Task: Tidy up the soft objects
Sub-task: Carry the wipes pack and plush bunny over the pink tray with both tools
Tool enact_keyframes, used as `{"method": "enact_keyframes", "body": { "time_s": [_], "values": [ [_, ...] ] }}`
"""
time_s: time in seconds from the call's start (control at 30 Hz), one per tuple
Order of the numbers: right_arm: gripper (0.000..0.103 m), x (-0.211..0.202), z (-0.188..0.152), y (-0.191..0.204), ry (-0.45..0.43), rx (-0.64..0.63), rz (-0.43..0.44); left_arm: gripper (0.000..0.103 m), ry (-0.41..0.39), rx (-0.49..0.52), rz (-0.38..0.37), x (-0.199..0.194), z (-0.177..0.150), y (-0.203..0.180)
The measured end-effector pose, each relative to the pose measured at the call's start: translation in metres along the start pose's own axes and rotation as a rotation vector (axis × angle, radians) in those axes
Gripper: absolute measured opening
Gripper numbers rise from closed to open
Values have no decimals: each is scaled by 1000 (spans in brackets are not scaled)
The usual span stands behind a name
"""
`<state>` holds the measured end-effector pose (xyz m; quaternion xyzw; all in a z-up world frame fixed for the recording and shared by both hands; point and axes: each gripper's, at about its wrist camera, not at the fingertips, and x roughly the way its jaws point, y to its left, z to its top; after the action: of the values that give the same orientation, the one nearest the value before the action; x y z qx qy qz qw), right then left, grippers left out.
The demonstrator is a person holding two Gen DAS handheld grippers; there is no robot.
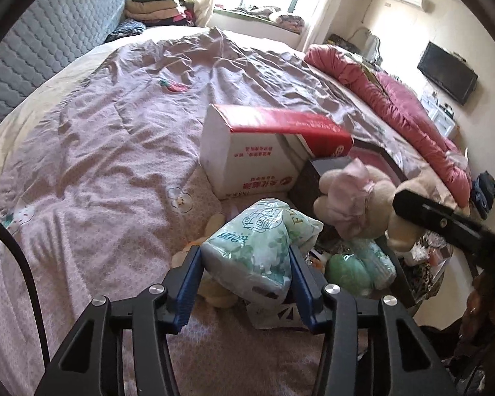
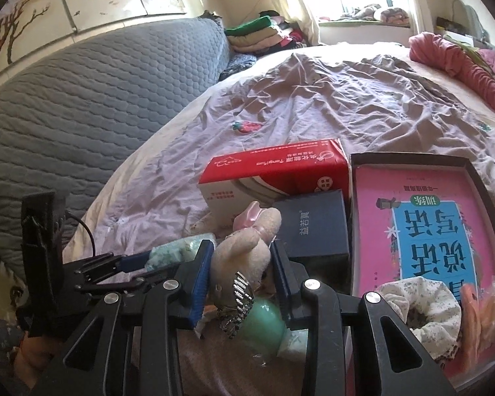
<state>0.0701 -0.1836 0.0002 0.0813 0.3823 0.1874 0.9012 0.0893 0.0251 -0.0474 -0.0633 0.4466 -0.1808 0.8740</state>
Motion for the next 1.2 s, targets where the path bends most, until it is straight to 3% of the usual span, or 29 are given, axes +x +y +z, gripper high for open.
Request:
{"method": "enact_keyframes", "body": {
  "time_s": [0.27, 0.43, 0.73, 1.2],
  "values": [
    [36, -8, -2, -2, -13, 34, 25, 51, -42, -74, -44, -24, 1, 14],
    [36, -17, -1, -5, -30, 41, 22, 51, -71, -92, -14, -37, 5, 17],
    [36, -44, 5, -12, -92, 61, 22, 51, -88, -4, 56, -53, 12, -30],
    [36, -97, 13, -32, -190, 103, 1, 51, -81, 96, 9, -62, 12, -103]
  ]
}}
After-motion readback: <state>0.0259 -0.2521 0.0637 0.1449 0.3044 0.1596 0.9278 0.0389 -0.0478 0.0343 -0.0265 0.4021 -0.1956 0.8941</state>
